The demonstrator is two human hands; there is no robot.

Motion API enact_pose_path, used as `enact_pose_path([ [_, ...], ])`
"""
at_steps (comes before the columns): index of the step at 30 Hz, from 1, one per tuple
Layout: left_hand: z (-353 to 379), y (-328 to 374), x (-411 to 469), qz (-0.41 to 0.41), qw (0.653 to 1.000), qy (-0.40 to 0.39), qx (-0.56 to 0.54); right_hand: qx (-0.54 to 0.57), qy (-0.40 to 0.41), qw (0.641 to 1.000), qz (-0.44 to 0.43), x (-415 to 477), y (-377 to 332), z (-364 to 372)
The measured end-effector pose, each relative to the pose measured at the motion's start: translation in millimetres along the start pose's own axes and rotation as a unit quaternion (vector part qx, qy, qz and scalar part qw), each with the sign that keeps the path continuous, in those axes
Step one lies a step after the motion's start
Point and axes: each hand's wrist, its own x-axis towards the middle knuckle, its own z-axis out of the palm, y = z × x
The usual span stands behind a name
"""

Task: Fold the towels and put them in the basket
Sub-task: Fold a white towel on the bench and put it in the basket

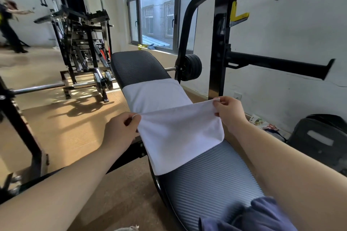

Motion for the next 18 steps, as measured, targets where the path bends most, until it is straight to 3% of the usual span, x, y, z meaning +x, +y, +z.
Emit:
enact_pose_path([
  [5, -6, -2, 38, -0.006, 1.000, 0.026, 0.010, -0.019, 0.000, 0.999, -0.041, 28, -15, 30],
  [18, -12, -4, 130, -0.014, 0.995, 0.090, 0.039, -0.012, 0.019, 0.998, -0.052, 117, -39, 108],
])
